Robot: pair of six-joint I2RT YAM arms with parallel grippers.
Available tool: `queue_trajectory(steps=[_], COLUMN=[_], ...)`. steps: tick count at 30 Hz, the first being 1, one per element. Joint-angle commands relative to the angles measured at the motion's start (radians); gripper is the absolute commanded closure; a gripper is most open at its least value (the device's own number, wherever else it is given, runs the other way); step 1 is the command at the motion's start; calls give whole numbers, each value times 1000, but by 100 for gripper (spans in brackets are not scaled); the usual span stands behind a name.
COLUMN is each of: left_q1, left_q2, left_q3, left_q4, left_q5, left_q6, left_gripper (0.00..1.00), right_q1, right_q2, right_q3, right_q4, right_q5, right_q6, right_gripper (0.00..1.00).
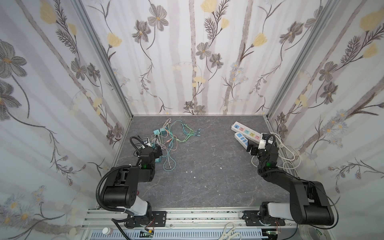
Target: Insert the plug
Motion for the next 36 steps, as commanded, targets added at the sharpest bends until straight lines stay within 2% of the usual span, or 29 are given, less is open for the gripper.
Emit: queue_trajectory(steps=[1, 4, 7, 9, 13, 15, 18, 23, 26, 29, 32, 36], left_q1=[-14, -21, -28, -28, -29, -30, -31, -30, -25, -14, -12, -11], left_q2=[-74, -134, -170, -184, -212, -218, -220, -234, -234, -234, -234, -234], left_q3=[61, 156, 237, 282, 371, 395, 412, 418, 427, 434, 426, 423], left_q4=[-192, -421, -566, -627, -751, -787, -826, -870, -922, -950, -937, -933], left_q5=[-19, -49, -103, -93, -35, -23, -20, -19, -18, 60, 150, 182], left_q6=[14, -49, -118, -148, -246, -286, -335, -378, -400, -406, -392, -387], left_gripper=[0, 0, 0, 0, 0, 0, 0, 0, 0, 0, 0, 0], right_q1=[1, 0, -6, -22, -78, -106, -145, -213, -267, -310, -330, -341], right_q2=[-51, -73, -63, -39, 48, 93, 194, 373, 512, 640, 721, 815], right_q3=[95, 210, 324, 409, 579, 627, 691, 808, 934, 1072, 1189, 1341], right_q4=[-229, -441, -590, -699, -842, -861, -873, -870, -927, -976, -1031, -1148], right_q5=[17, 58, 90, 72, -108, -243, -380, -521, -591, -654, -636, -591], right_q6=[5, 67, 166, 243, 427, 502, 602, 693, 749, 787, 781, 743], right_gripper=[0, 1, 1, 1, 0, 1, 1, 1, 1, 1, 1, 0])
